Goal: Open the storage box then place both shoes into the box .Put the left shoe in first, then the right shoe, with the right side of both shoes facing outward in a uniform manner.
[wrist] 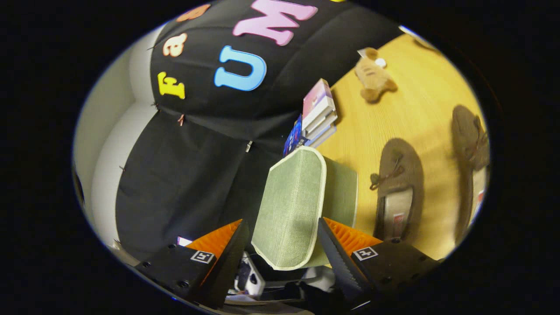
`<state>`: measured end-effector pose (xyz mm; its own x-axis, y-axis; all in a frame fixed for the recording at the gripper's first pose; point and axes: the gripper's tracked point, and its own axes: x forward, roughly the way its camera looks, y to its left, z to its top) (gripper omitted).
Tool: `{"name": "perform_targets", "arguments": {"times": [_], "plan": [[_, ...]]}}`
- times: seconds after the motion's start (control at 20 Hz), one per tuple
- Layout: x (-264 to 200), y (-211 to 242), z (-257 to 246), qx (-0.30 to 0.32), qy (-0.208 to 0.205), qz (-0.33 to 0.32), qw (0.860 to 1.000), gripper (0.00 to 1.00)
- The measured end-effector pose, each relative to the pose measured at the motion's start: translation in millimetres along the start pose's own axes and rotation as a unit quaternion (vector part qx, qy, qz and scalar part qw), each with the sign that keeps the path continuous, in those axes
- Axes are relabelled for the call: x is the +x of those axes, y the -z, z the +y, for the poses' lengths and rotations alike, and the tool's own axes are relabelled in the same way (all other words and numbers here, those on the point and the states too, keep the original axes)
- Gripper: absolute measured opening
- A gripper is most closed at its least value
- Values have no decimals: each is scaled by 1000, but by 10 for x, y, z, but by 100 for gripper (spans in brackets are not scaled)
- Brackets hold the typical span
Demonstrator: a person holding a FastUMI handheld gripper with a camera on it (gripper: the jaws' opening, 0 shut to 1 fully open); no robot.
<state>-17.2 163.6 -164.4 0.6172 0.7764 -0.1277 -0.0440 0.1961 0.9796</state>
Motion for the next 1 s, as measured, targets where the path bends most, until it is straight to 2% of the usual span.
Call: {"name": "perform_targets", "arguments": {"times": [0.2, 0.25, 0.45, 0.7, 0.8, 0.85, 0.9, 0.95, 1.0], "plan": [[145, 146, -211, 77, -22, 21, 997, 98], [227, 190, -273, 83, -19, 28, 996, 95], [434, 335, -354, 102, -14, 56, 993, 95], [530, 346, -366, 136, -37, 63, 988, 95], [552, 331, -360, 153, -50, 63, 985, 79], [576, 324, -369, 158, -52, 62, 984, 75], [586, 341, -358, 165, -57, 64, 982, 59], [586, 363, -378, 166, -59, 68, 982, 56], [569, 388, -404, 167, -59, 71, 982, 46]]}}
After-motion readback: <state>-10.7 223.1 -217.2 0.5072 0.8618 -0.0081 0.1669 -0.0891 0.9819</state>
